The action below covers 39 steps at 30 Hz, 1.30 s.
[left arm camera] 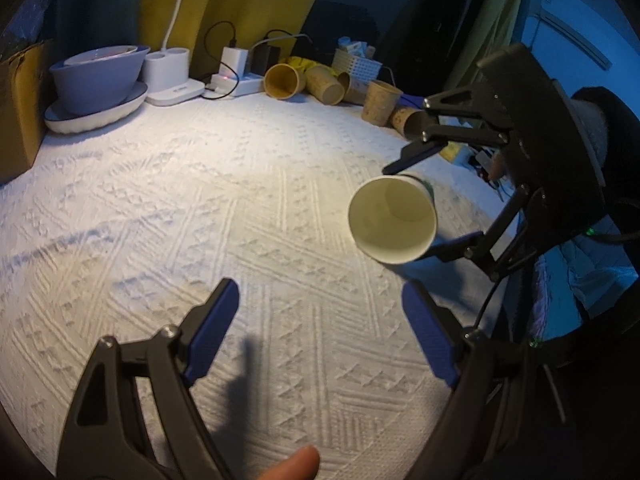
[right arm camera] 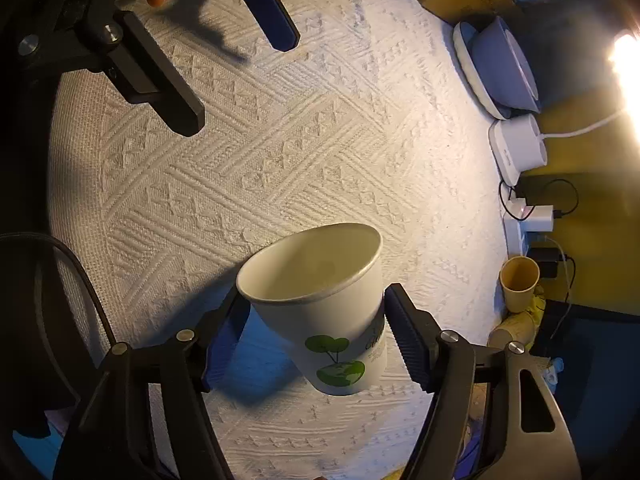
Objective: Flip cup upright
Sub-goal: 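Grasp the cup body with the right gripper while the left gripper releases it, then rotate the cup opening up with the right gripper and set it on the table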
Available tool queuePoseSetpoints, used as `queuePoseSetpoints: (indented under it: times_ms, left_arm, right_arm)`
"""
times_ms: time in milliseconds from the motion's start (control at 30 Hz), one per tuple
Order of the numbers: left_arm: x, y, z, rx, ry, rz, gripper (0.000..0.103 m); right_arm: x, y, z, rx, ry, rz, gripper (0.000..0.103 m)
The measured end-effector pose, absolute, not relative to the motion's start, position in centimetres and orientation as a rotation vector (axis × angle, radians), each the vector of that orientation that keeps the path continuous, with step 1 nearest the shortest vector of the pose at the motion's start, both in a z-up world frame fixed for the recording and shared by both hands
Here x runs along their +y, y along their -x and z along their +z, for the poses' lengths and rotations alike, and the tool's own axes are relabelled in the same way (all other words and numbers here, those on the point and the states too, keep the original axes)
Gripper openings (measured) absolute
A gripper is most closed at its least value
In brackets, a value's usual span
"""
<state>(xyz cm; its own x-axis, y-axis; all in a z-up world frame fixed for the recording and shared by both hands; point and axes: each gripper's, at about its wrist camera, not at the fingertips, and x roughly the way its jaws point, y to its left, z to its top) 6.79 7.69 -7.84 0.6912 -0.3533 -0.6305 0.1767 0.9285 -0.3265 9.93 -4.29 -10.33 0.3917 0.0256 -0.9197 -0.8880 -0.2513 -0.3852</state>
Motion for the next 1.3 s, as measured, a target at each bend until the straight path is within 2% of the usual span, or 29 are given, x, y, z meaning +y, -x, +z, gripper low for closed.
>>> queuePoseSetpoints:
  times_ms: [300, 567, 967, 1300]
  left_arm:
    - [7.8, -7.2, -7.9, 0.752, 0.242, -0.268, 0.085]
    - [7.6, -7.9, -7.2, 0.745, 0.238, -0.219, 0.085]
    - [4.9, -9.0, -6.4, 0.726, 0.205, -0.216, 0.085]
    - [3.8, -9.7, -6.7, 0.734, 0.212, -0.206, 0.085]
  right_arm:
    - [-4.9, -10.0, -7.8, 0.747, 1.401, 1.030, 0.072]
    - [-7.5, -12.1, -4.8, 0.727, 0.860, 0.956, 0.072]
    - [-12.6, -12.9, -5.8, 0.704, 0.213, 0.819, 0.072]
    - [-15.0, -12.4, -7.5, 0.750, 0.071, 0.767, 0.072]
